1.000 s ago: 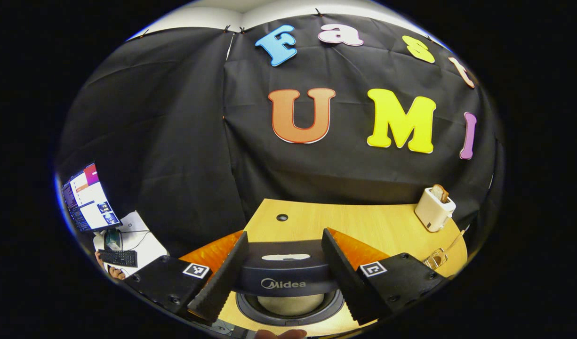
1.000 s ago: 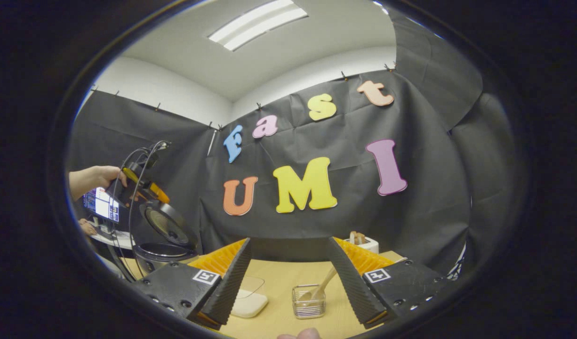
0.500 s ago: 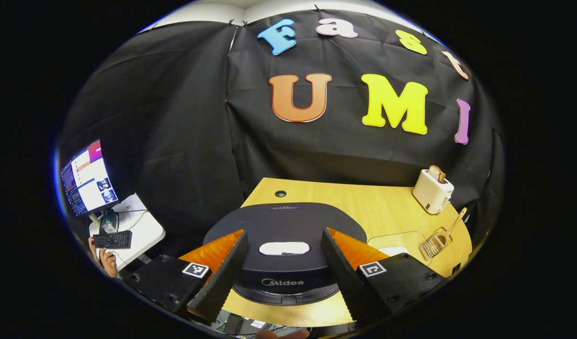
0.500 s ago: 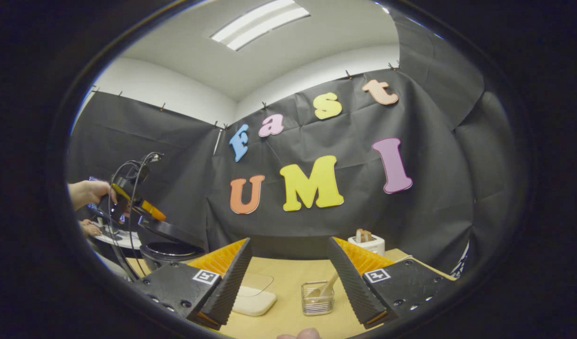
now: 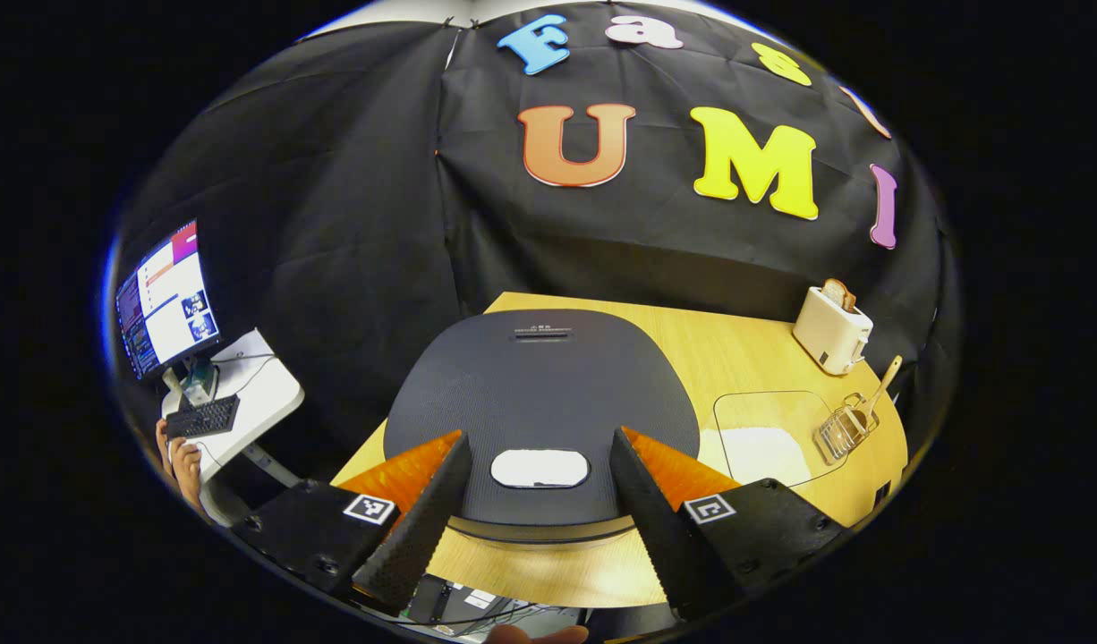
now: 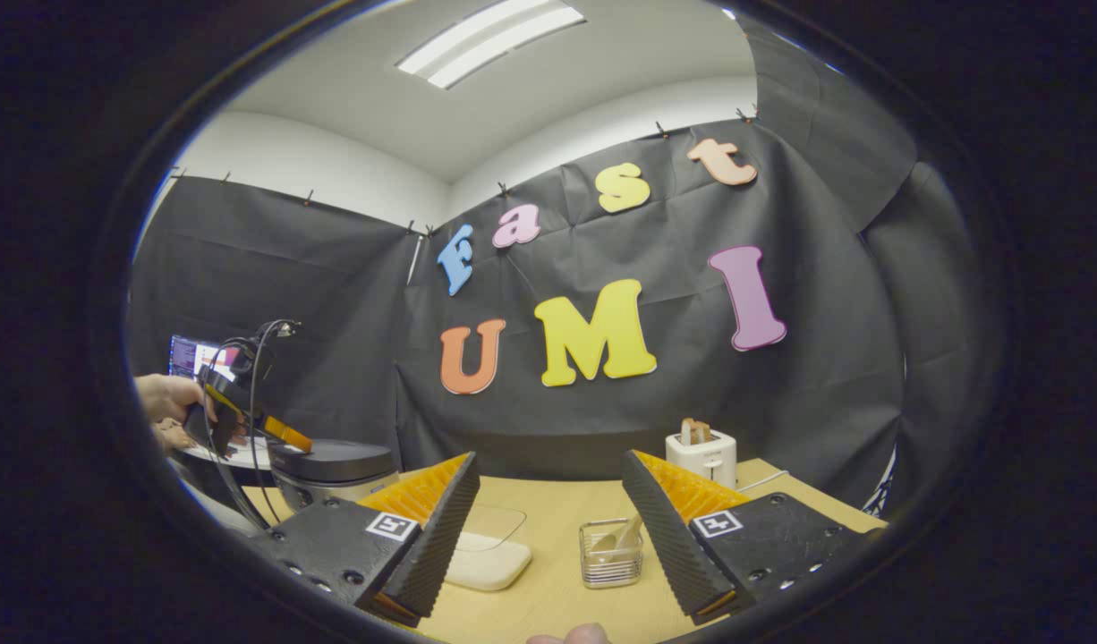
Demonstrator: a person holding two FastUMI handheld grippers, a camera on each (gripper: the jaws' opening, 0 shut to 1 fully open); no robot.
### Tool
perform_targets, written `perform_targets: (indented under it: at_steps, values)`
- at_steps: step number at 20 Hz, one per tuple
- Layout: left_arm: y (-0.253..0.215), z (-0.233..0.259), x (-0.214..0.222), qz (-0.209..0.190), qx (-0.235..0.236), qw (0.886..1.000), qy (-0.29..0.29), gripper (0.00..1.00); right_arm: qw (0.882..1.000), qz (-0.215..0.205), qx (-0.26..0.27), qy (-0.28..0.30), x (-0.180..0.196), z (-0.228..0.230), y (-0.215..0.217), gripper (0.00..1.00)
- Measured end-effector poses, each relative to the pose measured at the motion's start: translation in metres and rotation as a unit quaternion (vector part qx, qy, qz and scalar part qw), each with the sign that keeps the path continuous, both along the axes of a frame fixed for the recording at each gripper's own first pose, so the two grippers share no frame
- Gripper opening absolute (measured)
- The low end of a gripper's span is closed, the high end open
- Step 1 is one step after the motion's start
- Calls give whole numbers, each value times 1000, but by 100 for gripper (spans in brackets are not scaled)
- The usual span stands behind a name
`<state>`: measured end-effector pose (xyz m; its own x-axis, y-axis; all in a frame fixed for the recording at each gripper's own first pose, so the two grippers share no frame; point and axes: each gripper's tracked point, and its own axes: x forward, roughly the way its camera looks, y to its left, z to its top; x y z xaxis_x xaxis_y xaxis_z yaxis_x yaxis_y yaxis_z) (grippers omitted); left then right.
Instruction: Close the left gripper, press the button to open the rice cooker; take a wooden spoon from the chopstick holder with the right hand, scoop a spoonful of rice and pour it into the rice cooker, then put the wooden spoon back into the chopstick holder.
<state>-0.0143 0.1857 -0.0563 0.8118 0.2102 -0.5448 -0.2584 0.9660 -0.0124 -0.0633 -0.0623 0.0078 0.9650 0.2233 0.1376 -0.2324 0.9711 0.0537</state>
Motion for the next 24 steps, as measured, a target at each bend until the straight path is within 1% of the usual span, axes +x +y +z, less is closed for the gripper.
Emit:
perform_targets:
  at_steps: [1, 2, 3, 5, 8, 10, 11, 14, 16, 18, 21, 24]
  values:
    - [0, 2, 1, 2, 1, 1000, -7, 100, 1000, -1, 2, 3, 0, -2, -1, 95]
    - [-1, -3, -3, 8, -5, 1000, 0, 100, 1000, -1, 5, 6, 0, -3, -1, 95]
    - [0, 3, -1, 7, 4, 1000, -20, 100, 1000, -1, 7, 7, 0, -4, -1, 95]
    - [0, 2, 0, 7, 10, 1000, -28, 100, 1000, -2, 11, 7, 0, -5, -2, 95]
    - [-2, 1, 0, -8, 26, 999, -44, 100, 1000, 0, 17, 12, 2, -9, -2, 95]
    - [-1, -10, -2, -20, 20, 999, -43, 98, 1000, 3, 26, 15, 4, -12, 0, 95]
    - [-2, -8, 2, -24, 26, 998, -49, 98, 999, 6, 29, 20, 6, -16, 2, 95]
    - [-2, -7, -2, -25, 36, 997, -64, 97, 998, 15, 33, 43, 13, -31, 8, 95]
    - [-1, -7, -2, -23, 33, 997, -68, 96, 998, 15, 30, 51, 17, -34, 9, 95]
    - [-1, -6, -1, -20, 32, 996, -76, 96, 998, 6, 25, 50, 20, -32, 8, 95]
    - [-1, -2, 0, -16, 34, 995, -95, 96, 998, -30, -3, 48, 26, -34, -3, 95]
    - [0, -2, 0, -15, 32, 995, -93, 96, 997, -47, -22, 53, 27, -36, -3, 95]
